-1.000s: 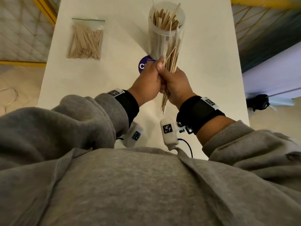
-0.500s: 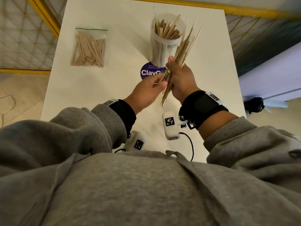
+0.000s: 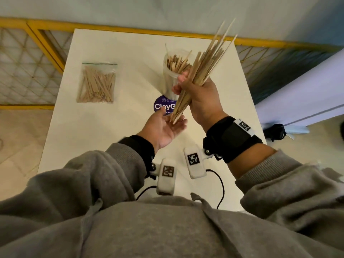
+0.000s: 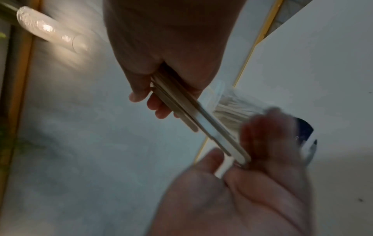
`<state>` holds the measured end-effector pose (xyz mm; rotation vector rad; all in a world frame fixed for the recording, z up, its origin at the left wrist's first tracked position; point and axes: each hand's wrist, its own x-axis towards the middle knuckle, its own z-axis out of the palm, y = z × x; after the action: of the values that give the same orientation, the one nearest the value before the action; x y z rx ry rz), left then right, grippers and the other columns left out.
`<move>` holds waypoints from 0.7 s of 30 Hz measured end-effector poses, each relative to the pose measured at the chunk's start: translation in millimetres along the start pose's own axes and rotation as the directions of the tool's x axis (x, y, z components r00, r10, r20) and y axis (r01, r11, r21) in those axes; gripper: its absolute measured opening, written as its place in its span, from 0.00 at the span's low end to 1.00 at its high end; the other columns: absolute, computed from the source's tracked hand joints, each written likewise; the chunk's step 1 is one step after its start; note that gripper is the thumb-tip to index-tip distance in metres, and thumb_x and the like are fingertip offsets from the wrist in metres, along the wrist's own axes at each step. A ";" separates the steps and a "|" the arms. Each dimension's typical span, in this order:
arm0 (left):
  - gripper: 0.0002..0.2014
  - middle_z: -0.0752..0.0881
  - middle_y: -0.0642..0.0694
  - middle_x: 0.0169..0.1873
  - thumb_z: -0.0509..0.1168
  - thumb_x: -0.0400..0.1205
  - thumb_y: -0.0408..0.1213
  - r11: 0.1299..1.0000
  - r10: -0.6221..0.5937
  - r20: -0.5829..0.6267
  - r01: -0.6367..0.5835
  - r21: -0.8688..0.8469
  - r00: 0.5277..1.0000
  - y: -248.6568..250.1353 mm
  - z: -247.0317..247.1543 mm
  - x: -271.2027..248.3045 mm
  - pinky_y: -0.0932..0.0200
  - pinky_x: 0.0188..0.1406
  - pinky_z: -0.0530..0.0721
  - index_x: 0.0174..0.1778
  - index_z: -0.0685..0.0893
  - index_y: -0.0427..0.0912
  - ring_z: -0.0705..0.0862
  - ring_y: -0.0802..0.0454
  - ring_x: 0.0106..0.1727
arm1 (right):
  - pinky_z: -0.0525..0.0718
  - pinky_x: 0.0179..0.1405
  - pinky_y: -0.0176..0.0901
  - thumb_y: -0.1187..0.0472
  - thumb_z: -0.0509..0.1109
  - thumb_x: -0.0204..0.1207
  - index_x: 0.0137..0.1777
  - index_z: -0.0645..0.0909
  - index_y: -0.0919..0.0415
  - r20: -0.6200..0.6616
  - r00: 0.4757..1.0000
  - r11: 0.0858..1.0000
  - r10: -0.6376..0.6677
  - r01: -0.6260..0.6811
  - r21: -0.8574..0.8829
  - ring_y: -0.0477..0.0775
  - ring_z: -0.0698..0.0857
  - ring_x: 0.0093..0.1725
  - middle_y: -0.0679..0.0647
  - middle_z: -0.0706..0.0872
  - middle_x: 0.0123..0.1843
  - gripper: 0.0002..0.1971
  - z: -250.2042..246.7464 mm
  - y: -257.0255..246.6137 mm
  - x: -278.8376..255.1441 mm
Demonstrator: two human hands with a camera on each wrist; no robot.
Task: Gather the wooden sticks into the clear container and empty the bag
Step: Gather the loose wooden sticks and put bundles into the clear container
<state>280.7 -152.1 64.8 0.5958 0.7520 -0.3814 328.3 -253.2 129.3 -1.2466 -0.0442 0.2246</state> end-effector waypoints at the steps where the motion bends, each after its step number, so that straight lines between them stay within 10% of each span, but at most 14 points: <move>1: 0.23 0.85 0.35 0.40 0.51 0.87 0.48 1.000 0.002 0.011 -0.002 -0.016 1.000 -0.2 3.9 -1.0 0.47 0.52 0.86 0.49 0.81 0.29 0.86 0.41 0.45 | 0.88 0.48 0.49 0.73 0.73 0.74 0.49 0.79 0.67 0.003 1.000 1.000 0.015 -0.015 -0.024 0.54 0.87 0.35 0.56 0.83 0.37 0.07 1.4 3.3 -3.6; 13: 0.16 0.87 0.39 0.35 0.52 0.86 0.33 0.999 0.008 -0.028 -0.007 0.037 1.000 11.2 8.1 -1.2 0.53 0.47 0.89 0.42 0.84 0.32 0.87 0.48 0.37 | 0.86 0.43 0.41 0.76 0.77 0.68 0.51 0.80 0.59 0.074 0.995 0.979 0.062 -0.047 -0.200 0.48 0.86 0.37 0.48 0.87 0.34 0.16 4.5 16.8 -7.6; 21: 0.15 0.85 0.41 0.46 0.57 0.86 0.45 0.977 0.017 0.050 -0.028 0.211 0.999 28.8 4.3 5.5 0.50 0.53 0.83 0.48 0.82 0.37 0.84 0.45 0.45 | 0.85 0.34 0.46 0.72 0.68 0.76 0.46 0.77 0.64 0.014 0.999 0.978 0.044 -0.040 -0.205 0.53 0.82 0.29 0.55 0.82 0.31 0.04 2.2 19.5 24.5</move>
<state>301.7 -133.2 73.7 0.7920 0.6622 -0.4568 349.0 -240.6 109.4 -1.4519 -0.0583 0.2733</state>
